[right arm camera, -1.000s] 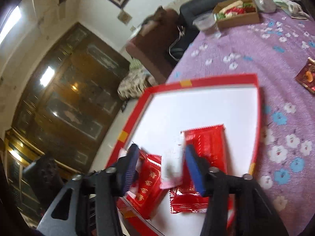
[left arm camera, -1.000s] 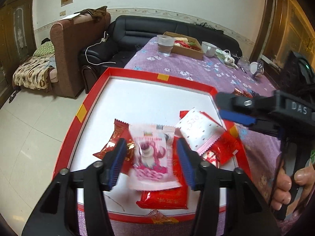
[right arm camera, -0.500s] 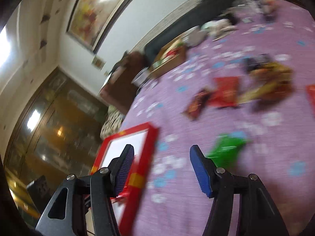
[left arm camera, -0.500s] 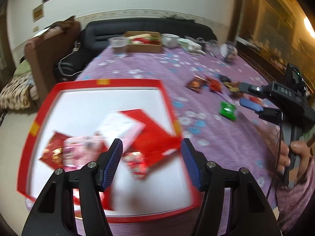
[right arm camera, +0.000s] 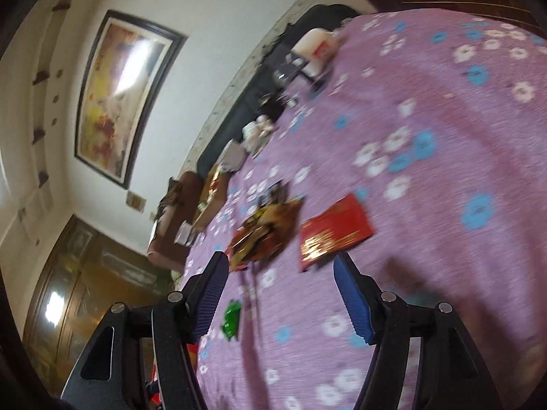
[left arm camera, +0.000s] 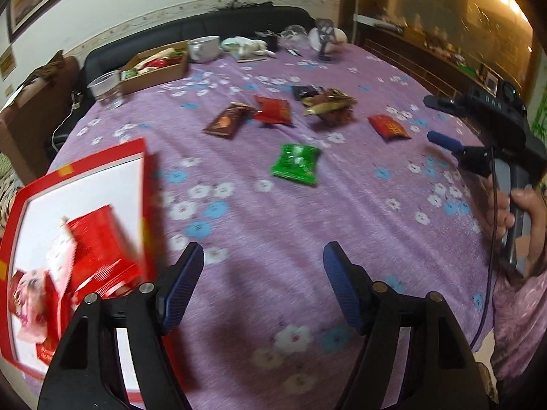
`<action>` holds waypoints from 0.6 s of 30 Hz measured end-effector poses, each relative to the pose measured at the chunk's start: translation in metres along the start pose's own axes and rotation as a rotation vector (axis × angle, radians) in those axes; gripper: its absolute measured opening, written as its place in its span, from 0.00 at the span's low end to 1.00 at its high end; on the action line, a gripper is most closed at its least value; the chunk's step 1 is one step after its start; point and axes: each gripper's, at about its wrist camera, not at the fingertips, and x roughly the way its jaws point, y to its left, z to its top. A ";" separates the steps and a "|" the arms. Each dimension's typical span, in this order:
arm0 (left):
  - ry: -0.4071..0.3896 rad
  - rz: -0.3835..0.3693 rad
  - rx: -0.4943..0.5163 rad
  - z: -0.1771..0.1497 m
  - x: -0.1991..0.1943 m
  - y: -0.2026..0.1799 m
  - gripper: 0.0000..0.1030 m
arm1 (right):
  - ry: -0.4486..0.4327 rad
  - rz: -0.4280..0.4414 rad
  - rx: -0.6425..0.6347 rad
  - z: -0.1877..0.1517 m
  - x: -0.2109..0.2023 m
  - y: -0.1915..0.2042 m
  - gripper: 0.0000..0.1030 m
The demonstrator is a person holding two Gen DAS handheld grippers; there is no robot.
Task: Organize snacks
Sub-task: 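Grasp the green packet with the left tool while the right tool grasps a red pouch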
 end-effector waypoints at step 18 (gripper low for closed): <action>0.036 0.052 0.035 0.050 0.057 -0.021 0.70 | 0.144 -0.347 -0.210 0.030 0.068 0.021 0.69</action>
